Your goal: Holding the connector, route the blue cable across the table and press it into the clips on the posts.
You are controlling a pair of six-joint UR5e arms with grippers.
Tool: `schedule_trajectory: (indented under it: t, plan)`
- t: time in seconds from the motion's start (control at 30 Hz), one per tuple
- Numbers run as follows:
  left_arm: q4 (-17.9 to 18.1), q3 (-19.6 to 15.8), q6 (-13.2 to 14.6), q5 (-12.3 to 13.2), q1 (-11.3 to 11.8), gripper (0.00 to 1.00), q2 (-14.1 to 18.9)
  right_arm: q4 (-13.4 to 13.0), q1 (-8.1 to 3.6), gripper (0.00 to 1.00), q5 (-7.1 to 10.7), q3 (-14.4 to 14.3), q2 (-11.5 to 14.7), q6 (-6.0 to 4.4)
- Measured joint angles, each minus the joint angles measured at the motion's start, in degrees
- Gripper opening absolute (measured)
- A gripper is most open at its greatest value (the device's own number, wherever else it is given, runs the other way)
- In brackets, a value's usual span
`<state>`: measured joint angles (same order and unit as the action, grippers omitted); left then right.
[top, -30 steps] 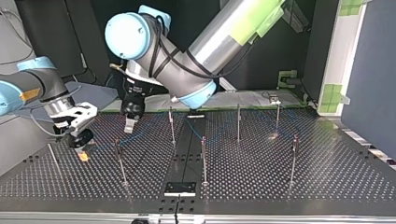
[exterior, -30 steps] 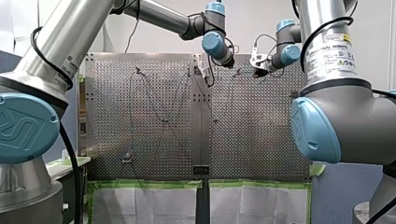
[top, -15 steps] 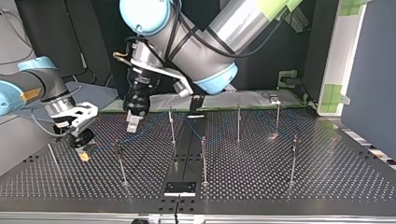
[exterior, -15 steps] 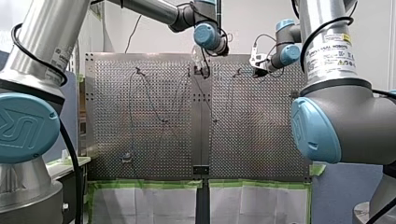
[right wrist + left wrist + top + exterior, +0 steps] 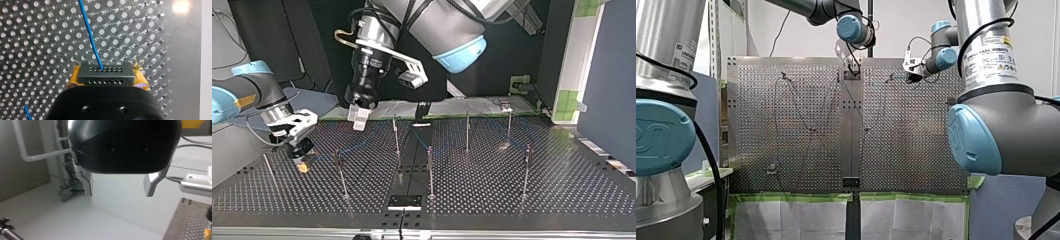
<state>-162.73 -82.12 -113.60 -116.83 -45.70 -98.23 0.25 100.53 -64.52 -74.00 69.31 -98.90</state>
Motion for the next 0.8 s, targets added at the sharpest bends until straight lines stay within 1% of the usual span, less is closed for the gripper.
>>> schedule_trajectory:
  t: [0.17,0.27,0.43,0.53,0.63,0.8]
  plan:
    - [2.4,-2.4,-1.9,-2.1,-0.7,1.0,2.3,0.0,-0.01,0.0,0.0,0.0,0.0,-0.02]
    - [3.8,-3.8,-2.5,-3.4,-1.2,1.0,2.5,0.0,-0.01,0.0,0.0,0.0,0.0,-0.06]
    - [6.5,-6.5,-3.0,-6.0,-2.0,1.0,0.5,0.0,0.0,0.0,0.05,0.0,0.0,-0.11]
    - [8.2,-8.2,-3.9,-7.4,-1.9,1.0,-1.1,0.0,0.0,0.0,0.07,0.0,0.0,-0.14]
    - [9.9,-9.9,-5.0,-7.4,-1.9,1.0,-2.8,0.0,-0.01,0.0,0.05,0.0,0.0,-0.16]
    - [12.3,-12.3,-5.6,-7.0,-2.1,1.0,-5.2,0.0,-0.02,0.0,0.05,0.0,0.0,-0.17]
